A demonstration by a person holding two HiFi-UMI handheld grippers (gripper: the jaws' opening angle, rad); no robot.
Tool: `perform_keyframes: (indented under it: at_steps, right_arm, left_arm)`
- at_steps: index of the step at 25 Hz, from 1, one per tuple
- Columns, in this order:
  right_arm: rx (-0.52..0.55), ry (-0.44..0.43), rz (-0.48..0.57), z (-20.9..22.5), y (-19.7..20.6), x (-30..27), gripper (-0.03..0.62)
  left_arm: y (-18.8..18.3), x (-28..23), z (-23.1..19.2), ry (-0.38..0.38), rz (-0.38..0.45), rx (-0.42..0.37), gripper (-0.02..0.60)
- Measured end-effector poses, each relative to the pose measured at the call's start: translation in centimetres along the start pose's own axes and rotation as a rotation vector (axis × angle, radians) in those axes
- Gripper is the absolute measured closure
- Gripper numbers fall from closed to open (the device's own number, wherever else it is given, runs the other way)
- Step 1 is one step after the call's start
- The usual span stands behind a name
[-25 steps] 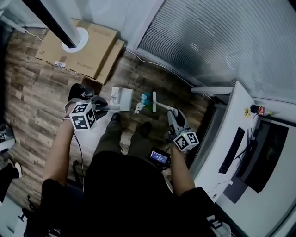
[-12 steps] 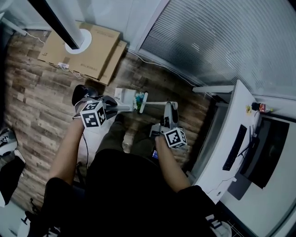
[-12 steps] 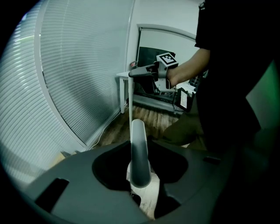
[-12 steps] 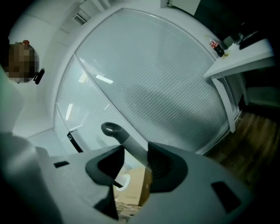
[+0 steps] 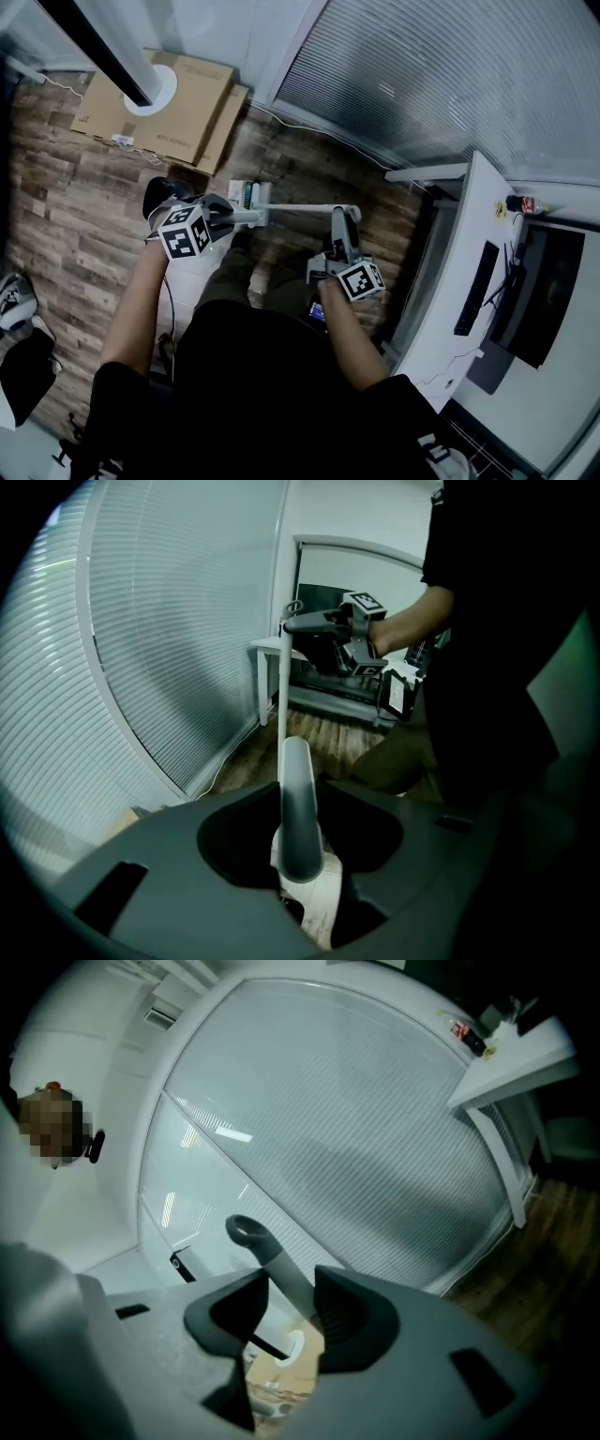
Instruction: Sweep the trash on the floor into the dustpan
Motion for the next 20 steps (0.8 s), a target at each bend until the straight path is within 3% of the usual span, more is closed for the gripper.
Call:
perform_keyframes:
  at_steps: [5, 14, 17, 20]
  right_arm:
    - [0.1, 0.028, 0.033, 1.3, -4.8, 2.2, 0.448]
    - [0.143, -0.003, 0.082, 0.7, -11.9, 5.0, 0.448]
    - [0.234, -0.037, 0.084, -0.3, -13.7, 6.0, 0.45]
    - [0.344, -0.054, 0.136, -1.5, -15.5, 7.1, 0.457]
  left_arm:
    - [0.2, 0.2, -0.2, -0.031, -0.015, -0.009, 0.466]
    - [0.1, 1.7, -0.2, -0.084, -0.009, 0.003, 0.437]
    - [-1.2, 4.0, -0.7, -0.105, 0.099, 0.048, 0.437]
    - [-3.2, 7.2, -1.0, -0.102, 0.311, 0.147, 0.44]
Point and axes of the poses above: the fingertips, and each gripper's own axes: x backward along the fingers, z to its right, y out of its underside, the point moved 9 cm from there along x, backward along the fingers, and after that the axes turned 11 degrees about x, right-handed, at the moved point
